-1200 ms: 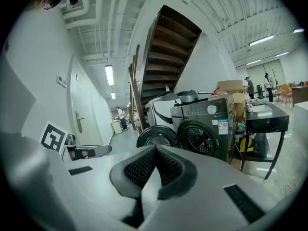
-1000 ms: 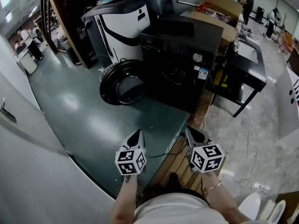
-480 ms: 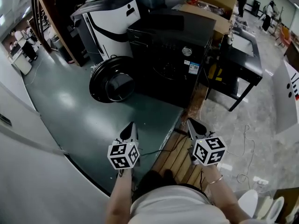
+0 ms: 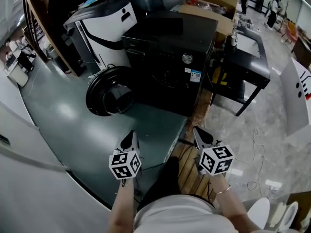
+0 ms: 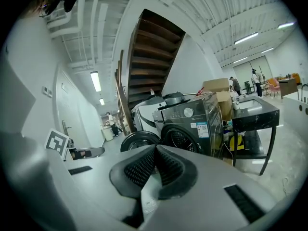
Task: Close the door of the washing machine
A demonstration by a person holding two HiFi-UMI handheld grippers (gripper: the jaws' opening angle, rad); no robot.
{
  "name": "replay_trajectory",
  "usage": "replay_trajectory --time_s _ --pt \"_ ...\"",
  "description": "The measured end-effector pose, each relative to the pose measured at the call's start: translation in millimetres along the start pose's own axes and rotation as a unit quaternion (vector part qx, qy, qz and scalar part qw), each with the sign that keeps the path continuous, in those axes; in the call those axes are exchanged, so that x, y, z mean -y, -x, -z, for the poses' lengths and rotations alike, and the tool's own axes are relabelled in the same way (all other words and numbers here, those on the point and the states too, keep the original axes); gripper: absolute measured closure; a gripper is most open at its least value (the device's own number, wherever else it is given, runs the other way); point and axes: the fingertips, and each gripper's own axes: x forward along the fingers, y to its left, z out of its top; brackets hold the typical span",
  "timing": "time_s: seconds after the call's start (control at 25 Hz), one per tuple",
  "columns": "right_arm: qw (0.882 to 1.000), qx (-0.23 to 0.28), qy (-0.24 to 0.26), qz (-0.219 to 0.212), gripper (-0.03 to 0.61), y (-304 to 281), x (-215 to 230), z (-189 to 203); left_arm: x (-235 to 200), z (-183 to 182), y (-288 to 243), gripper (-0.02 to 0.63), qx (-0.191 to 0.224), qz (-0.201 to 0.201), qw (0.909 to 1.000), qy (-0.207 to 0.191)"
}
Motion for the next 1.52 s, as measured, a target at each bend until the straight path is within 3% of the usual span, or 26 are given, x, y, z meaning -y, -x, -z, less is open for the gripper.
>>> replay_trajectory --time_s 0.16,0.32,0.68,1.04,1.52 --pt "1.000 -0.010 0.004 0.000 0.571 -32 14 -4 -10 -2 -35 0.588 -0.001 -0.003 1.0000 0.006" --pt "1.000 -0.024 0.014 -0.010 0.571 -79 25 -13 -30 -7 -77 0.522 -0.004 -0.008 0.9998 0.015" --pt "0.995 -0.078 0.034 -0.053 0.571 -200 33 -39 -112 -41 -163 0.400 0.006 -0.062 0.9967 0.053" --pt "0.988 -0.094 0.048 -0.109 0.571 -296 21 -53 -184 -63 -200 0.380 0.017 -0.128 0.9902 0.054" --pt "0.982 -0.112 0.043 -0.145 0.571 -332 19 -58 -224 -80 -221 0.362 -0.012 -0.164 0.9860 0.026"
